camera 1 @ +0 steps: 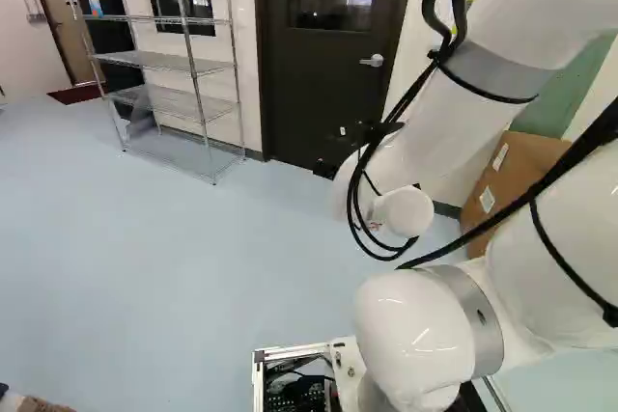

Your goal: Open the door and move inside

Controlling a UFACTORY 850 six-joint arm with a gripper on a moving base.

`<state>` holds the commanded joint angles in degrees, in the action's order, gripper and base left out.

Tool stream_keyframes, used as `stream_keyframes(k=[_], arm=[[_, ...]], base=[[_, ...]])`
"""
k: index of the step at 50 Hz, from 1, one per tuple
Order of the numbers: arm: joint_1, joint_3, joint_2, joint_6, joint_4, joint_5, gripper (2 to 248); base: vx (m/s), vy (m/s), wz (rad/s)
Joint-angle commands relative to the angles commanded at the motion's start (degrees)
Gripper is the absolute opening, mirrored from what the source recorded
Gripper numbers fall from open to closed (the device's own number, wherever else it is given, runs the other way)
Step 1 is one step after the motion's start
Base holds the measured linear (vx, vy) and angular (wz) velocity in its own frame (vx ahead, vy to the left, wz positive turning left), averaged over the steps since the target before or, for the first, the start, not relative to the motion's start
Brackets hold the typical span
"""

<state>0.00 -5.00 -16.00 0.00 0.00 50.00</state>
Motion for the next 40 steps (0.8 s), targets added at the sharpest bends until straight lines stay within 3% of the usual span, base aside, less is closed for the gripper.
stream_keyframes(k=[40], arm=[[0.0, 0.0, 0.0, 0.0, 0.0, 0.0, 247]], base=[[0.126, 0.057, -0.015]])
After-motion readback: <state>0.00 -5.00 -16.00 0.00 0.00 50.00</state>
